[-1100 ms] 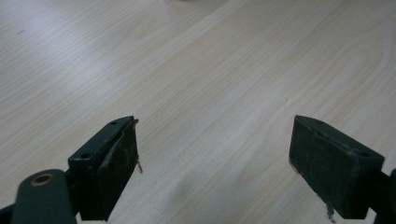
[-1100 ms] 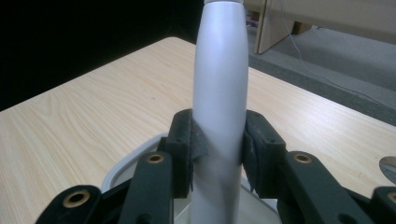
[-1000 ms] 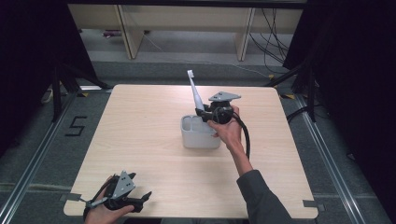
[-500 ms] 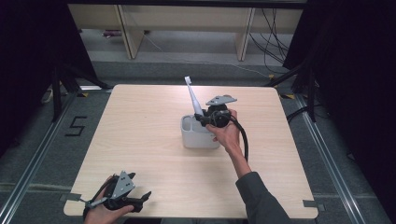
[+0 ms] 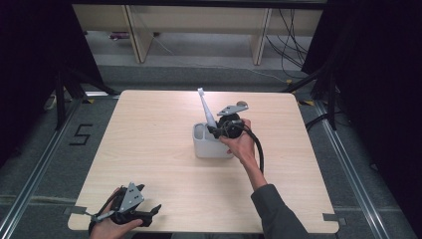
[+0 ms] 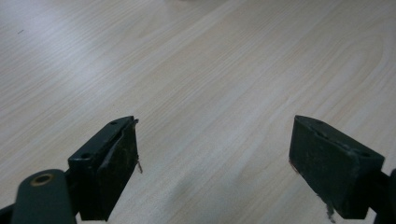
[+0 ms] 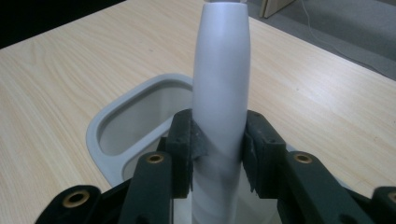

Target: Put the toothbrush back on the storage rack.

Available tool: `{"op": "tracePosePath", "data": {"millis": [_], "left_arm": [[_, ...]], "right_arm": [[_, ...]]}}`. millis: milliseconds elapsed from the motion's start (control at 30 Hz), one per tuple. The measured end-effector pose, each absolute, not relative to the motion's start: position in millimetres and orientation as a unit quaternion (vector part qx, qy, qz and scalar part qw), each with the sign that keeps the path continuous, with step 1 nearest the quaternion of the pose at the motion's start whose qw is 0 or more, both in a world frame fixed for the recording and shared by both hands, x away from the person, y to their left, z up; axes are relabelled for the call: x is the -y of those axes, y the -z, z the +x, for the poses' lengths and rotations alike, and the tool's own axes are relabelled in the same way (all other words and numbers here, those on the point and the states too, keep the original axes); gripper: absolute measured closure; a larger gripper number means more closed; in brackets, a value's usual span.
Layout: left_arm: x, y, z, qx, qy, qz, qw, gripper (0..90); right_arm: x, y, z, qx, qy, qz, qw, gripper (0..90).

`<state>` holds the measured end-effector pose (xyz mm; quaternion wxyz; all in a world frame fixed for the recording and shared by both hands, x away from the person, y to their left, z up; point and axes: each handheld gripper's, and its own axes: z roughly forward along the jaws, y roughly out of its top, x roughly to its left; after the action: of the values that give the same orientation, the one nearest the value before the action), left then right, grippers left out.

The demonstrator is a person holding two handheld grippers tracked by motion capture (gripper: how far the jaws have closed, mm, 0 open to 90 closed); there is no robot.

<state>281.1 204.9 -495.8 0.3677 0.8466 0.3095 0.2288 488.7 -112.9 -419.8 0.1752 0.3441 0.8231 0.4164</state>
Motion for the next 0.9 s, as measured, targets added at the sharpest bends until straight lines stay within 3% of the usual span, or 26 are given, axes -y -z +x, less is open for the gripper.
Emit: {"op": "tracePosePath", "data": {"millis": [400, 900], "left_arm": [[-204.8, 496.0, 281.4, -0.307, -0.229, 0.847, 0.368, 15.2], [-204.8, 496.2, 281.4, -0.306, -0.232, 0.847, 0.368, 15.1]], "right_arm": [[109.9, 424.7, 488.4, -0.839, -0.379, 0.36, 0.148, 66.6], [106.6, 429.1, 492.8, -0.85, -0.36, 0.353, 0.154, 66.4]]}}
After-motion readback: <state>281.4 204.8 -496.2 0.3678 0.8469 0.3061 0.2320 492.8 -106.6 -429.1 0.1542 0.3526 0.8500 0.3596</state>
